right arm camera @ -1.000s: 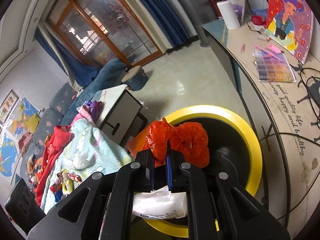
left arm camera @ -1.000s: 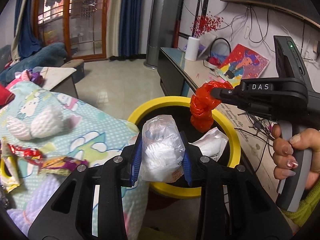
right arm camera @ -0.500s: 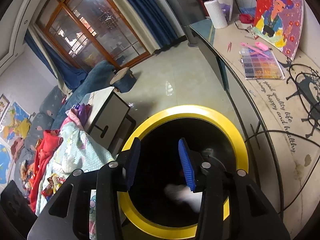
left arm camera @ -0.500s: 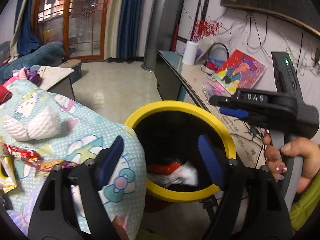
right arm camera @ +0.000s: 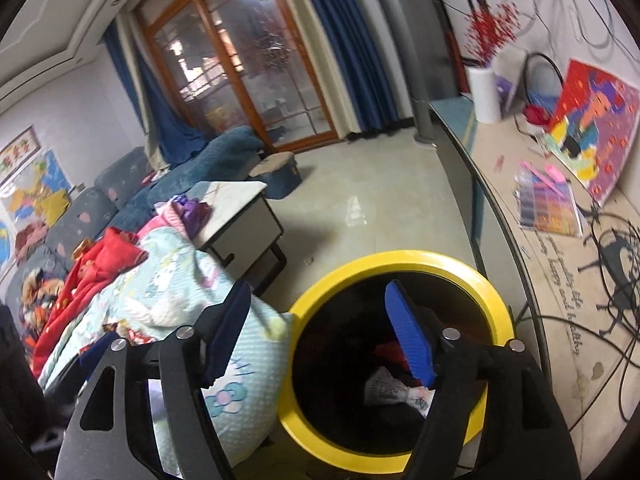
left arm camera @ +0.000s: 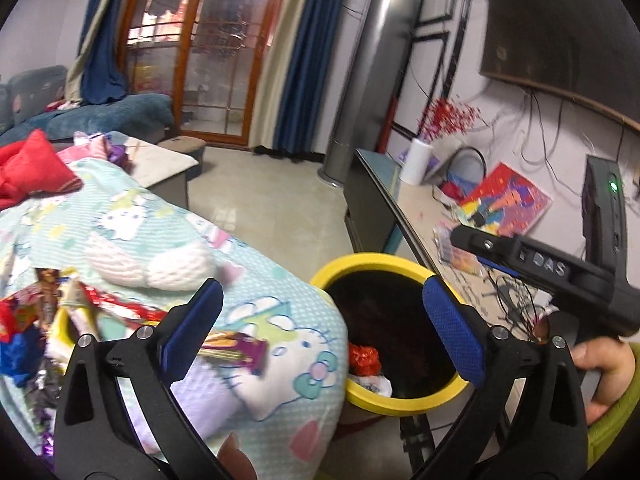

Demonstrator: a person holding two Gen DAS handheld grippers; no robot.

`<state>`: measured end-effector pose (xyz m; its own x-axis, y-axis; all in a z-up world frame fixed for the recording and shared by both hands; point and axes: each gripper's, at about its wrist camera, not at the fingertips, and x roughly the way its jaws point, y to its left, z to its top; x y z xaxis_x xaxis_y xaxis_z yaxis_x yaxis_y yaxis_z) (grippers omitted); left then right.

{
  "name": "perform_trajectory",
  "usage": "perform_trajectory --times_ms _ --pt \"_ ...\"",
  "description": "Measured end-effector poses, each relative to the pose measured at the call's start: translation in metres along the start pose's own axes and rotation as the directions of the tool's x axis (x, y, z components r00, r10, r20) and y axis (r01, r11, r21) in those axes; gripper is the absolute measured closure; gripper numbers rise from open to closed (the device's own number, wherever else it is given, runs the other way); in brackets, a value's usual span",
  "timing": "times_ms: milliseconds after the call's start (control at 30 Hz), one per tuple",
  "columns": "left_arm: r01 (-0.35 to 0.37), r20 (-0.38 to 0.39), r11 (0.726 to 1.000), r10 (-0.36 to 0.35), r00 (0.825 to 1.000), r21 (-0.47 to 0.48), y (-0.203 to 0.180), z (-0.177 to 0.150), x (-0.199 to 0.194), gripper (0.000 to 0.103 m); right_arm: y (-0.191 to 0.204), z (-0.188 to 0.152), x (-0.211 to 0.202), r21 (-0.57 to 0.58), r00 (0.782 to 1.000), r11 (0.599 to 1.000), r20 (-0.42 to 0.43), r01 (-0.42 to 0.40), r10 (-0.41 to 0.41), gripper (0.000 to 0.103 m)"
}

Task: Collect trash
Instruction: 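Move both open tools back from the bin toward the bedspread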

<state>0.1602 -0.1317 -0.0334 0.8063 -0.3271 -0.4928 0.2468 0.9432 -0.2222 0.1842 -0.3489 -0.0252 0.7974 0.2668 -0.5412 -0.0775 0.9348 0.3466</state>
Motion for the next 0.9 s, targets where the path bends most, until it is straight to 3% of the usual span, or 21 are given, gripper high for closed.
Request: perform_trajectory --times_ms 367,900 --pt "-0.062 0.076 0.996 0.067 0.995 -0.068 0.036 0.009 -0.033 0.011 0.054 -0.010 -0.011 -0.131 0.997 0.989 0.007 -0.073 0.075 0.026" --pt "-0.139 0.141 0.981 0.158 0.977 -0.135 0.076 0.010 -0.067 0.011 0.102 -0.033 -0.017 -0.221 0.987 0.963 -0.023 -0.157 0.156 0.022"
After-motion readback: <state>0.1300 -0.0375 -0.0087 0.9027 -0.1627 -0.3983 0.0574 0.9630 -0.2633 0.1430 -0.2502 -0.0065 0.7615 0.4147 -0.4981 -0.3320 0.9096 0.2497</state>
